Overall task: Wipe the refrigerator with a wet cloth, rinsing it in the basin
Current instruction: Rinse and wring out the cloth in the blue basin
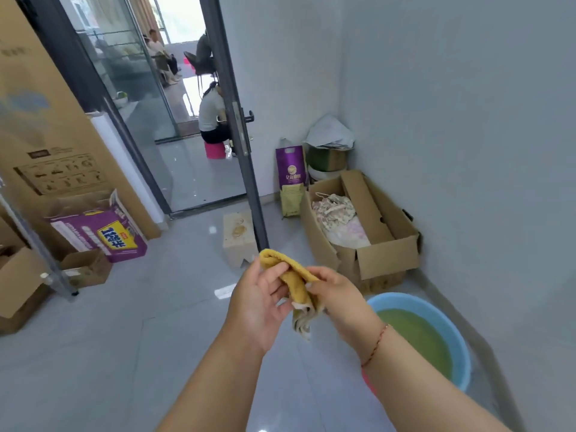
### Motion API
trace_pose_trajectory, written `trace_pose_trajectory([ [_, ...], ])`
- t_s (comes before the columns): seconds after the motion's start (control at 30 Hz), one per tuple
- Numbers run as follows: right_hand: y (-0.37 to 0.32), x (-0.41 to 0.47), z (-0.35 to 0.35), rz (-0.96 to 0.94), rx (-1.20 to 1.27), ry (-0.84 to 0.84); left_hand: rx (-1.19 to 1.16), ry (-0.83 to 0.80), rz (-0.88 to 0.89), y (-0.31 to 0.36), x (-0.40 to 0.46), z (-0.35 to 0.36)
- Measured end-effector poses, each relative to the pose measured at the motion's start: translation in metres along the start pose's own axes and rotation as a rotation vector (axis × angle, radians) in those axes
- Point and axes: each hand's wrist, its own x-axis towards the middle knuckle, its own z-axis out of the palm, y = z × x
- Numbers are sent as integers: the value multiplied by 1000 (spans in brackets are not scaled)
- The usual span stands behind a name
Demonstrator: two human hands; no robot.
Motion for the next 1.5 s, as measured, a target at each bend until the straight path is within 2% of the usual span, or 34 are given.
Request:
trace_pose_trajectory([
  [0.1, 10, 27, -25, 111, 193, 207, 123, -34, -60, 1, 35, 12],
  [0.33, 54, 36, -107, 209, 140, 648, 527, -227, -147, -34, 113, 52],
  [0.4, 74, 34, -134, 285, 82, 722, 570, -281, -171, -49, 133, 64],
  [0.5, 101, 27, -171, 405, 174, 800, 637, -284, -203, -74, 163, 82],
  [0.63, 125, 15, -213, 434, 186, 893, 785, -309, -247, -109, 200, 105],
  [0.8, 164, 30, -276, 514, 80, 872, 1088, -348, -360, -151, 252, 126],
  [1.03, 224, 65, -339, 633, -100, 791, 1359, -289, -218, -231, 318, 144],
  [1.23, 300, 98, -364, 751, -191, 741, 1680, -438, -97, -303, 381, 134],
  [1.43, 376, 136, -371, 889, -289, 642, 1787, -572, -60, -370, 448, 105],
  [1.5, 400, 149, -374, 938, -381, 578, 1844, -628, 3, -394, 467, 98],
])
